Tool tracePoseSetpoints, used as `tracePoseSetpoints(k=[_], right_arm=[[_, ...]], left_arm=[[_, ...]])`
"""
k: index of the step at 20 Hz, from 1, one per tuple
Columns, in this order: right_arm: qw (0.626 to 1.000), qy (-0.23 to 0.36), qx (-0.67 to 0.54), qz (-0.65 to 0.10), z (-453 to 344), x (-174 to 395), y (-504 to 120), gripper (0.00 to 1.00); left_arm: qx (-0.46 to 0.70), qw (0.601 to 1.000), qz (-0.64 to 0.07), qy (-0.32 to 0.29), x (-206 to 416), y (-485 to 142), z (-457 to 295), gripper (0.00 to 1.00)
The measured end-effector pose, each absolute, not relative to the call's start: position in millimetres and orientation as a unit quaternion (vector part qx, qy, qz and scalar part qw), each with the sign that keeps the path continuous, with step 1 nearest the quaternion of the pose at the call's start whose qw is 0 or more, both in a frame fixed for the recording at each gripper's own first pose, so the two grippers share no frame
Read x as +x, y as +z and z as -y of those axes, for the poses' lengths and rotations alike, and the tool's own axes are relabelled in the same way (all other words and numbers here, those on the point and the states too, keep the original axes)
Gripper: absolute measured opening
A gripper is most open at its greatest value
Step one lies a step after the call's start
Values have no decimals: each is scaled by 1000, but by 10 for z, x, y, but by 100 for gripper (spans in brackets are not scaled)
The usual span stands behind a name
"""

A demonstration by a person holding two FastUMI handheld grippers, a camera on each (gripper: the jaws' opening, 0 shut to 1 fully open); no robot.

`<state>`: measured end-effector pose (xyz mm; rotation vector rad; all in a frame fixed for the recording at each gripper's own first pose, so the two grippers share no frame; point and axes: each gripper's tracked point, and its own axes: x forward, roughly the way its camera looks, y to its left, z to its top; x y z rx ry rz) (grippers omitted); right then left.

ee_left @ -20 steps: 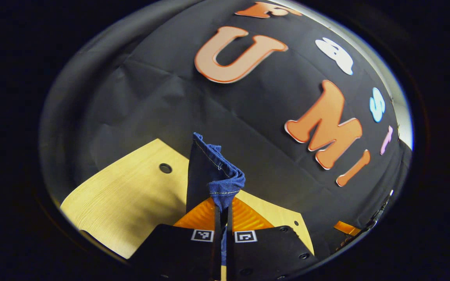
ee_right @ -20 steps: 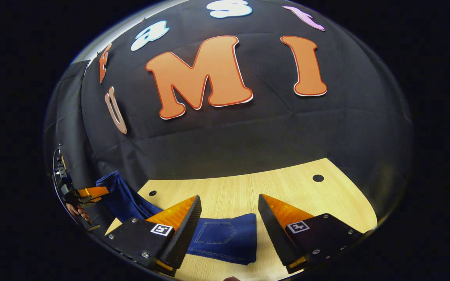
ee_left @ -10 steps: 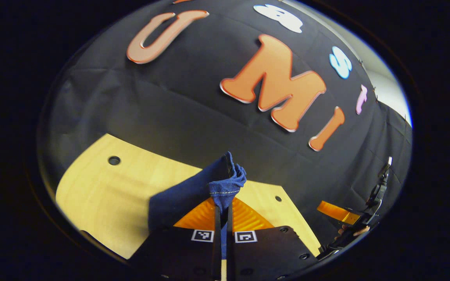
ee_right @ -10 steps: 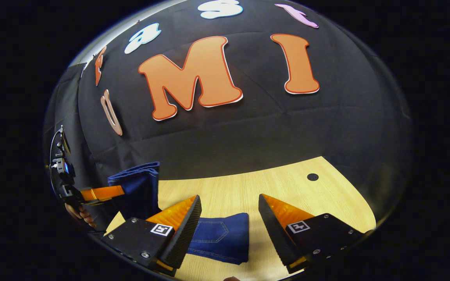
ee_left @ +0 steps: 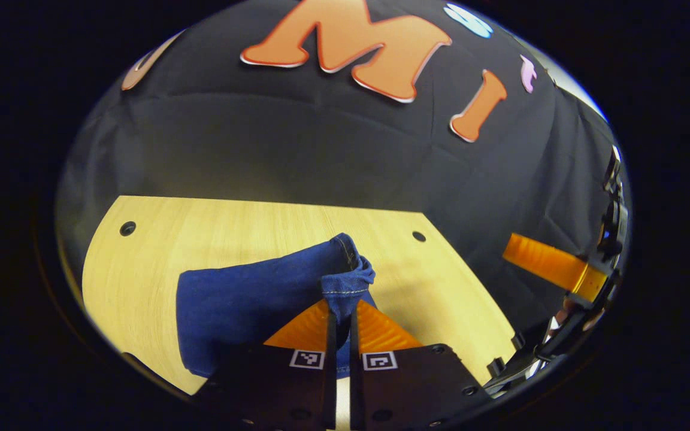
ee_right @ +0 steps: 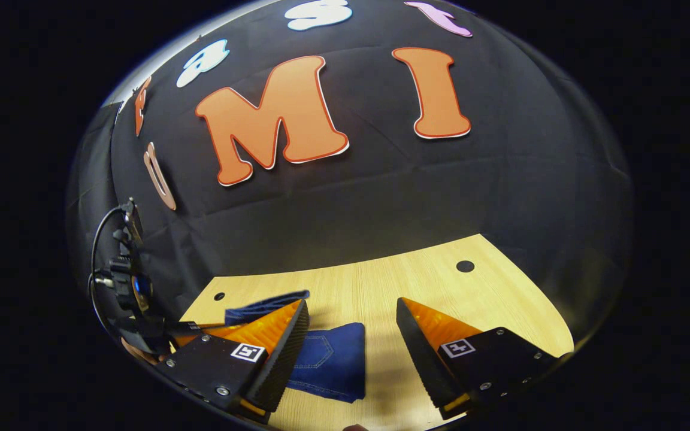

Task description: Grasp the waist and the cuffs of the jeans and fold them to make the two legs overlap; first hold the waist and fold one-third of the jeans toward the cuffs, then hold the cuffs and fold the remaining one-third in the same direction to finish folding.

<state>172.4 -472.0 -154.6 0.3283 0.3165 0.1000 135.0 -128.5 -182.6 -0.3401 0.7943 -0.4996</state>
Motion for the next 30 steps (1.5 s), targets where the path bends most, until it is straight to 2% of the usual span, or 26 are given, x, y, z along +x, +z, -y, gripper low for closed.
tracePoseSetpoints(k=[3,4,6,7,8,12,20,30], right_arm=[[972,49,165,-159,4742,1732,-1585,92],[972,47,166,-161,4748,1741,-1587,91],[972,49,167,-159,4728,1749,-1586,92],[972,50,168,-158,4718,1747,-1577,92],[972,51,168,-156,4695,1754,-1566,92],[976,52,156,-140,4616,1768,-1447,91],[991,55,96,-82,4339,1782,-1038,91],[998,28,47,15,4229,1696,-415,93]], left_arm=[[-153,863,-401,-266,1110,-1859,1439,16],[-160,858,-401,-279,1049,-1806,1503,23],[-170,852,-387,-308,959,-1662,1617,55],[-163,857,-376,-313,962,-1611,1611,55],[-154,864,-364,-313,977,-1543,1557,74],[-139,892,-319,-289,1132,-1303,1324,90],[-96,957,-198,-189,1490,-700,390,95],[-79,990,-75,-90,1409,-5,-570,98]])
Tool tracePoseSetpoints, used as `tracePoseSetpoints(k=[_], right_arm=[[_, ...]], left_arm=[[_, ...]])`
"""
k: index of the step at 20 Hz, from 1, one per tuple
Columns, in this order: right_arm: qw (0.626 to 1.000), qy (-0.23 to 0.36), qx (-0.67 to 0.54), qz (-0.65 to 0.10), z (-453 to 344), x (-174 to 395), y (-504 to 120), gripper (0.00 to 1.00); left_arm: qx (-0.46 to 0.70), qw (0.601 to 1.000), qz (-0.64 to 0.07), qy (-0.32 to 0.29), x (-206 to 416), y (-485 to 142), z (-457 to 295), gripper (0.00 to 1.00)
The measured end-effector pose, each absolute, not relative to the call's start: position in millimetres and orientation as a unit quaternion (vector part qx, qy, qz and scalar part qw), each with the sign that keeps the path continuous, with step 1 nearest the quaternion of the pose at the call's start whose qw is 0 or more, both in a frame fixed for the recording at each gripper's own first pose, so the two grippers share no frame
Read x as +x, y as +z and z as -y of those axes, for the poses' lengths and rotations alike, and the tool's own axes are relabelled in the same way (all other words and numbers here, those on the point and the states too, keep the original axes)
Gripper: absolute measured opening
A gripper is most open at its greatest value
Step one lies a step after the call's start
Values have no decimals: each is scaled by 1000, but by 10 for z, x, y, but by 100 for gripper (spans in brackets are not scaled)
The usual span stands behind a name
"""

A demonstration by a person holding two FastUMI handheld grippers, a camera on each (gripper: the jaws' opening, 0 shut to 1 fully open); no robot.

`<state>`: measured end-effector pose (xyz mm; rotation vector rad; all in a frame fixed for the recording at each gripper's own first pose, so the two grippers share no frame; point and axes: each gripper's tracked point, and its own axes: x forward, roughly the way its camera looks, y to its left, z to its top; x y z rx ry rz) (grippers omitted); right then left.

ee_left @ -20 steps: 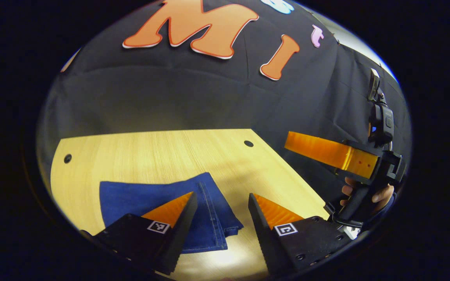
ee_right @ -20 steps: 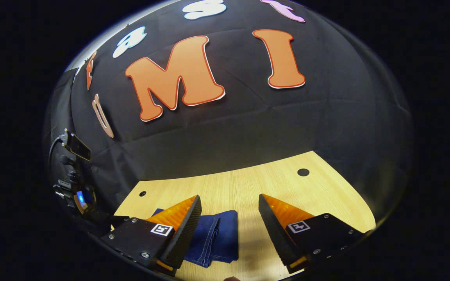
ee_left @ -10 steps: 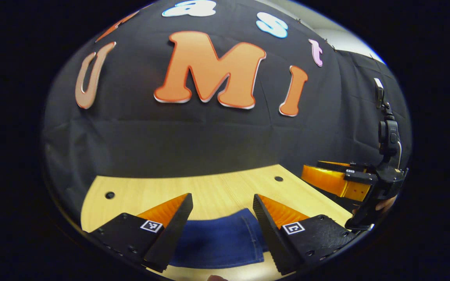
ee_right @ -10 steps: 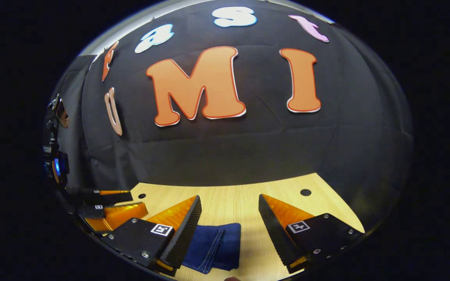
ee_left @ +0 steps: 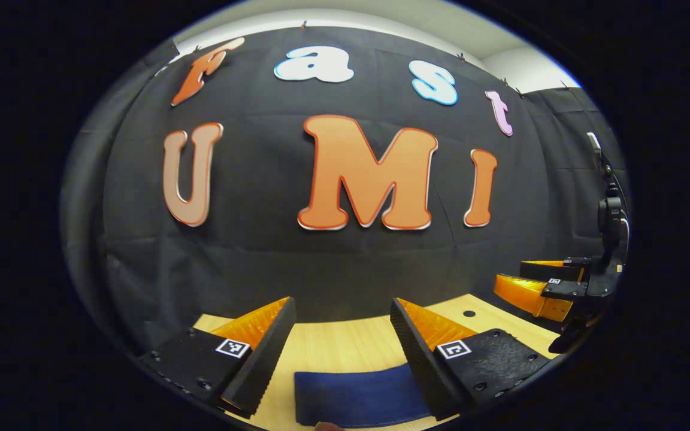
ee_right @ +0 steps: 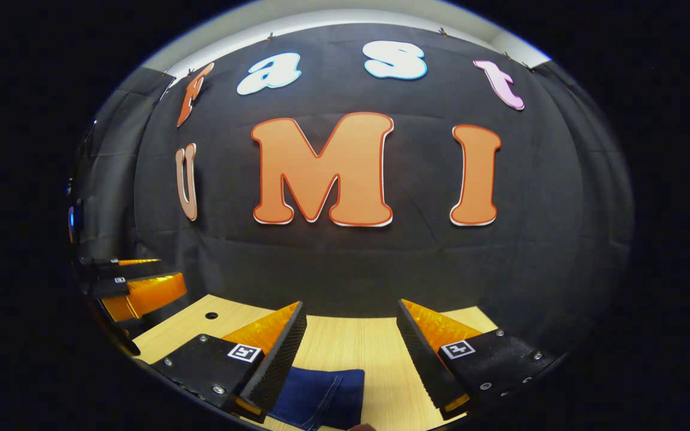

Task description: Grasp the waist and the cuffs of the jeans and fold them to make the two legs overlap; first hold the waist and fold one-third of the jeans toward the cuffs, then hold the cuffs and fold the remaining one-third in the same direction to finish folding.

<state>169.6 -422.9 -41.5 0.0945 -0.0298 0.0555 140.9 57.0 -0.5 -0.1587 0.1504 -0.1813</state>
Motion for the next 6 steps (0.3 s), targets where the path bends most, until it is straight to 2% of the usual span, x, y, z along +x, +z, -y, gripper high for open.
tracePoseSetpoints(k=[6], right_arm=[[997,30,32,57,4098,1582,-225,95]], left_arm=[[-98,994,-25,-36,1273,171,-961,98]])
